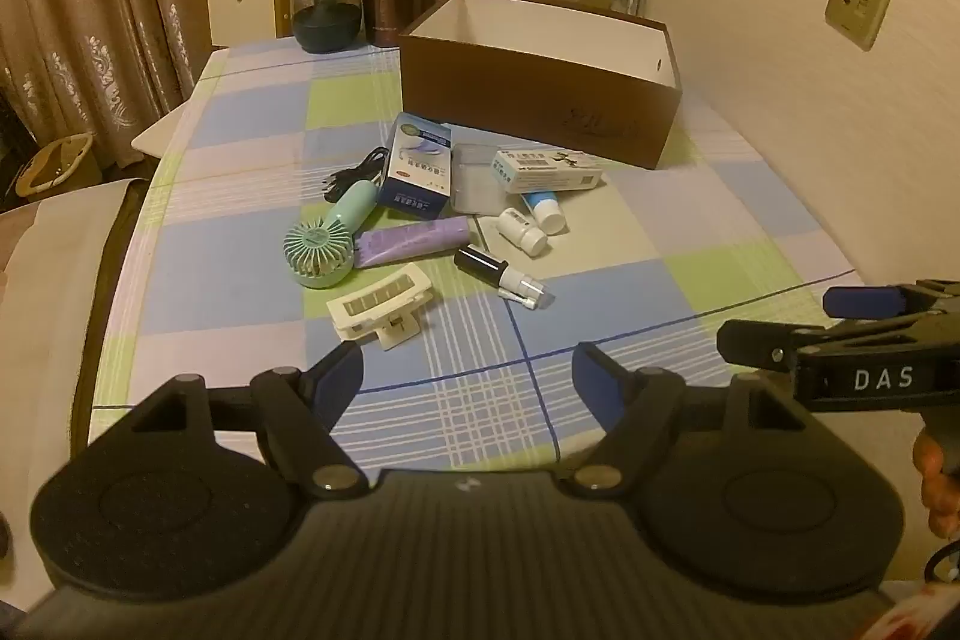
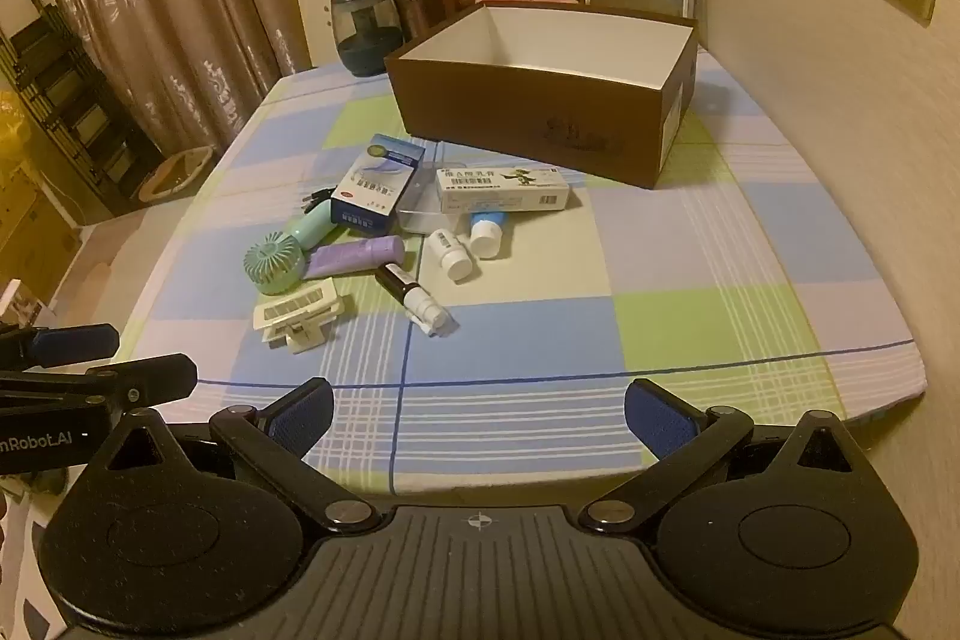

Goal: Organize rigid objects

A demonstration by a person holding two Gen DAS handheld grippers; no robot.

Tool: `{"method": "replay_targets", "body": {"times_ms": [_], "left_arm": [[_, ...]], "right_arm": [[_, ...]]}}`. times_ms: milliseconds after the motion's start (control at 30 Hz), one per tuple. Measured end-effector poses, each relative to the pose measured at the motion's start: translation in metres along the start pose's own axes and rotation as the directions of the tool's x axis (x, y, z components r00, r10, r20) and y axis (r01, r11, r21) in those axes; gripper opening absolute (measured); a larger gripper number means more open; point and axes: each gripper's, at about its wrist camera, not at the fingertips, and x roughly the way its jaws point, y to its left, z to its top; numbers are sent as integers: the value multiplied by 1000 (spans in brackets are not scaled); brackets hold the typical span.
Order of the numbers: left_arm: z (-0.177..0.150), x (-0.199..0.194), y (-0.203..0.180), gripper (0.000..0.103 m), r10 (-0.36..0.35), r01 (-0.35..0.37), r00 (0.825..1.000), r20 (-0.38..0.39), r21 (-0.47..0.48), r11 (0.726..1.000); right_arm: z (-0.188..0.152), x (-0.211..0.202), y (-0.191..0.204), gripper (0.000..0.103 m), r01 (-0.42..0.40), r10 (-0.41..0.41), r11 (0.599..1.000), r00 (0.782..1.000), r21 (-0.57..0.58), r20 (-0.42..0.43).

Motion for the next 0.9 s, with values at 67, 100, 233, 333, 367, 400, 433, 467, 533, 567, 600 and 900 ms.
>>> {"method": "replay_targets", "body": {"times_ms": [67, 100, 233, 333, 367, 400, 433, 467, 533, 567, 600, 900], "left_arm": [[0, 0, 0, 75, -2, 2, 1000, -6, -2, 1000], [0, 0, 0, 75, -4, 4, 1000, -7, -2, 1000], [0, 0, 0, 75, -5, 5, 1000, -4, 2, 1000], [-2, 2, 1, 75, -2, 2, 1000, -5, -1, 1000], [-2, 2, 1, 75, -2, 2, 1000, -5, -1, 1000], [-2, 2, 1, 75, -2, 2, 1000, -6, 0, 1000], [-2, 2, 1, 75, -2, 2, 1000, -5, 0, 1000], [-2, 2, 1, 75, -2, 2, 1000, -5, 1, 1000], [1, 1, -1, 75, -2, 2, 1000, -6, 1, 1000], [1, 1, -1, 75, 0, 0, 1000, -7, 1, 1000], [1, 1, -1, 75, 1, -1, 1000, -7, 0, 1000], [3, -1, -1, 75, -1, 1, 1000, -5, 4, 1000]], "right_arm": [[0, 0, 0, 103, -2, 2, 1000, 1000, 1, -1], [0, 0, 0, 103, 1, -1, 1000, 1000, -1, 0], [1, 1, 0, 103, -1, 1, 1000, 1000, 0, 0], [1, 1, -2, 103, 0, 0, 1000, 1000, 0, -2], [1, 1, -2, 103, 0, 0, 1000, 1000, 1, -2], [1, 1, -3, 103, 0, 0, 1000, 1000, 2, -1], [1, 1, -3, 103, 1, -1, 1000, 1000, 2, -1], [1, 0, -3, 103, 1, -1, 1000, 1000, 2, 0], [1, 0, -3, 103, -1, 1, 1000, 1000, 0, 0], [1, 0, -2, 103, -1, 1, 1000, 1000, -1, 0], [1, 0, -2, 103, -1, 1, 1000, 1000, -1, 0], [2, -1, -2, 103, -3, 3, 1000, 1000, 2, 2]]}}
